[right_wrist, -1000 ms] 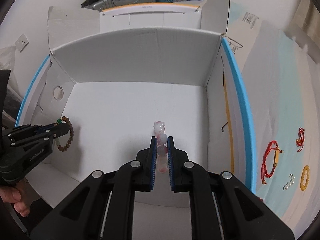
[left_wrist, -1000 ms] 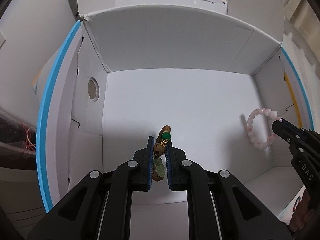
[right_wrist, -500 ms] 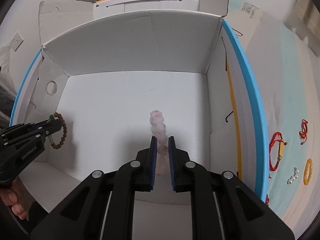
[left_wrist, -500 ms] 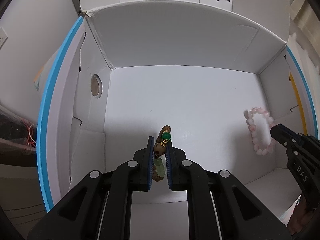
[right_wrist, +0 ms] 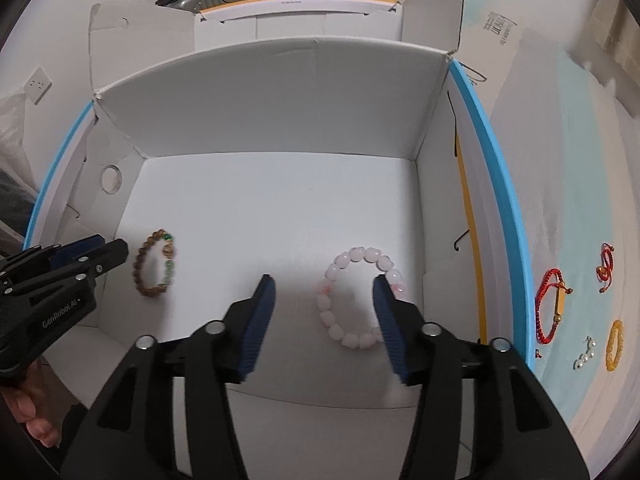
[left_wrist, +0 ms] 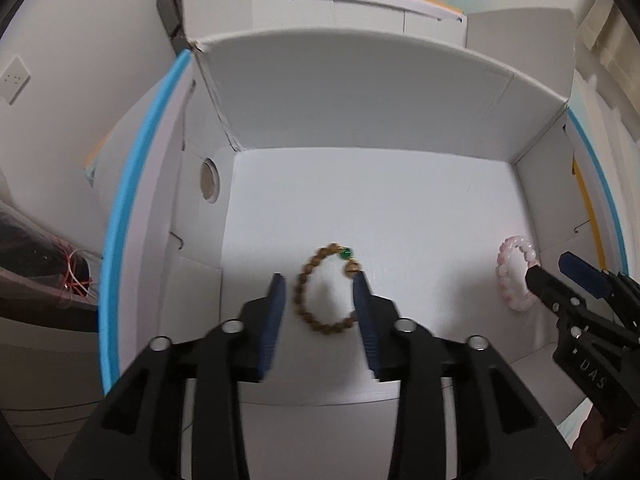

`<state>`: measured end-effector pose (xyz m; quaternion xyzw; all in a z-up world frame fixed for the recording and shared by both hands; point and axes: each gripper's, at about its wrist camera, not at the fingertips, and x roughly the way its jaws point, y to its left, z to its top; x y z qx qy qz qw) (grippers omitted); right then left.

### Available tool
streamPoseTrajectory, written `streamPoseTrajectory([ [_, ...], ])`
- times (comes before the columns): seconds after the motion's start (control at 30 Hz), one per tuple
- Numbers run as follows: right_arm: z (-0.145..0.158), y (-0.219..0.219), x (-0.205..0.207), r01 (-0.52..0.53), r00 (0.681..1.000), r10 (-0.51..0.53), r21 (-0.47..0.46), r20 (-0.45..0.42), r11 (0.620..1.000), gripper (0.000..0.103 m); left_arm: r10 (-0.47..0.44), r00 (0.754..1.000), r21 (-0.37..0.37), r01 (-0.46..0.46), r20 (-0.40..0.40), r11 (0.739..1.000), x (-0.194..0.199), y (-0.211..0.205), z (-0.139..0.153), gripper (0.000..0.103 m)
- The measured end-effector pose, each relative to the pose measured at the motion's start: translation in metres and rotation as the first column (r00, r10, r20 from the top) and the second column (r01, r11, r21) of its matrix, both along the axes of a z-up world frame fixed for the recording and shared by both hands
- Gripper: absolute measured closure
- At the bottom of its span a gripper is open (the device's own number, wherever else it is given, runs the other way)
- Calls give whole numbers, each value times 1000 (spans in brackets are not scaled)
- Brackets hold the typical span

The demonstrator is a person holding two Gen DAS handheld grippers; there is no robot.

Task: Organize jewelry
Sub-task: 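Open the left tool to drop the brown bracelet while the right tool releases the pink bracelet in the box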

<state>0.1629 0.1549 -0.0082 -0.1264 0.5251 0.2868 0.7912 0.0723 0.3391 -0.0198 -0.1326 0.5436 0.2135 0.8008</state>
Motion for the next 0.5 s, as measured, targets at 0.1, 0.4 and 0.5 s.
streamPoseTrajectory([
  [0.1,6,1,-2,-12,1000,12,18,6,1000,39,9,1000,17,-9,11,1000,-3,0,7,50],
  [0.4,22,3,-13,-9,998,7,33,67,999,20,8,998,63,-12,65,998,-14,0,28,31],
  [0.5,27,-2,-12,2,997,-5,43,82,999,18,8,997,74,-14,82,997,-16,-2,36,25],
])
